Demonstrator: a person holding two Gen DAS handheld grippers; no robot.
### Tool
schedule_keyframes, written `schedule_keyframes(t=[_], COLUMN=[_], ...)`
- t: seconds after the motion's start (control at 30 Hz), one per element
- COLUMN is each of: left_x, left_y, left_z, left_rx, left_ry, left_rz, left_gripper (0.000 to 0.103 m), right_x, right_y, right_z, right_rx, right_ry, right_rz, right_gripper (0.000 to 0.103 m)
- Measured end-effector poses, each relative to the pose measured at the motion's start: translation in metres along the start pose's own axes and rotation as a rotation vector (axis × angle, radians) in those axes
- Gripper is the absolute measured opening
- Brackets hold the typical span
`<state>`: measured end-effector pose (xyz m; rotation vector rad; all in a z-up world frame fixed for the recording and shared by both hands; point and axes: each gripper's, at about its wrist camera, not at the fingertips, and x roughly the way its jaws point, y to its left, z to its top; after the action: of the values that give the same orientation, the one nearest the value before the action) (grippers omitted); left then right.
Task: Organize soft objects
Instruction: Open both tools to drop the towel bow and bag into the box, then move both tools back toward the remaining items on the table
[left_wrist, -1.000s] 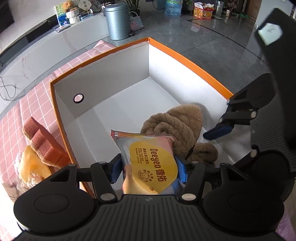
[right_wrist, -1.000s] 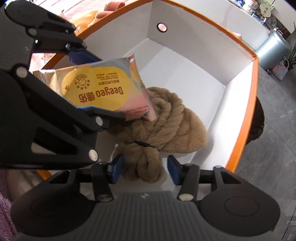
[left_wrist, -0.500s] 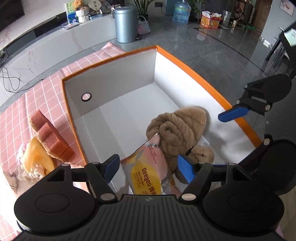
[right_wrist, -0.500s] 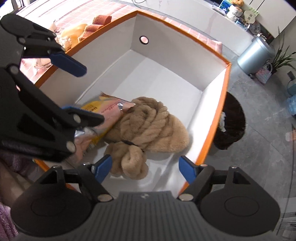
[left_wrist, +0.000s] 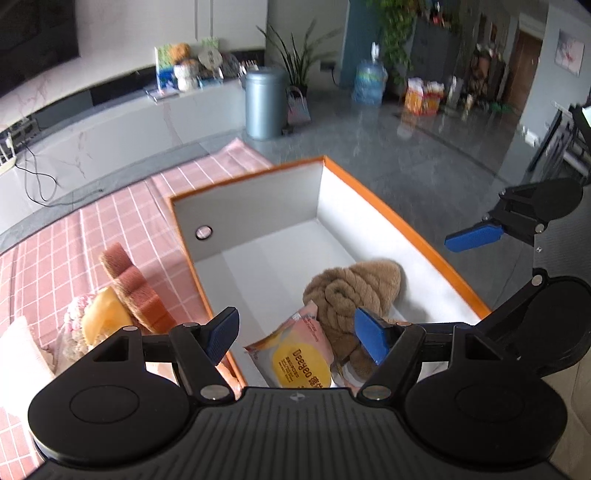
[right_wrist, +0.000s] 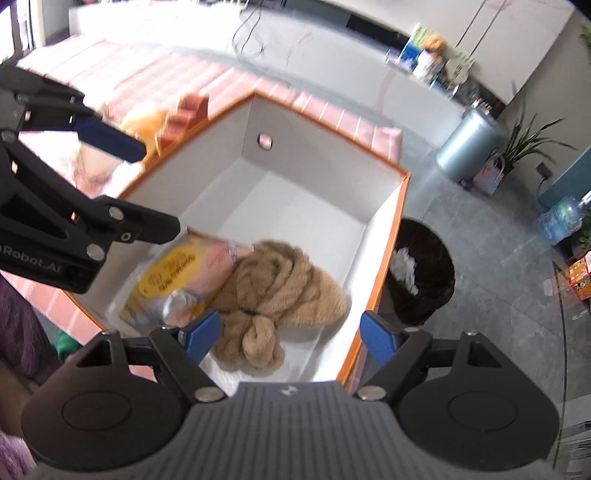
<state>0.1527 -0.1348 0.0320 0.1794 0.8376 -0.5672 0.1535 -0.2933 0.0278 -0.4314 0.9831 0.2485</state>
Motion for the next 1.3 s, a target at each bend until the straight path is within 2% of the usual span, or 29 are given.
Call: schedule_keyframes(t=[0.17,0.3,0.6,0.8,0.9,0.97,1.13,1.3], left_x=[-0.020,-0.042,-0.082,-0.100,-0.105,-0.108,-0.113,-0.109], left_y=[0.008,0.018,0.053,0.079,0.097,0.106,0.126,0.137], left_z=[-0.007,-0.019,-0.050,-0.078,-0.098,-0.110,-0.142,-0.171], left_rx=[-0.025,-0.026,-0.162,-0.244,-0.311,-0.346,-0.413,-0.439], left_ry=[-0.095,-0.203,-0.340,-0.366,-0.365,-0.364,-0.355,-0.324], left_rz=[0.032,0.071,0.160,0.208,0.210,0.225,0.240,0.242], left_gripper=[0.084,0.084,0.081,0.077,0.074,0.073,0.068,0.058], right_x=[-0.022,-0.036,-0.053,-0.054,-0.058,-0.057,-0.046,-0.028], right_y=[0.007,0.017,0.057,0.099,0.123,0.138,0.170,0.201], right_z=[0.000,0.001,0.003,-0.006,-0.016,-0.014,-0.014,-0.011], right_rx=[0.057,0.101,0.216,0.315,0.341,0.330,0.313,0.250], right_ry=[-0.115,-0.208,-0.392,-0.520,-0.628,-0.624,-0.622,-0.581], right_rz=[-0.011,-0.022,-0.020,-0.010,-0.027,-0.034,0.014,0.055], right_gripper=[0.089,0.097,0.100,0.100,0.100,0.100,0.100,0.081])
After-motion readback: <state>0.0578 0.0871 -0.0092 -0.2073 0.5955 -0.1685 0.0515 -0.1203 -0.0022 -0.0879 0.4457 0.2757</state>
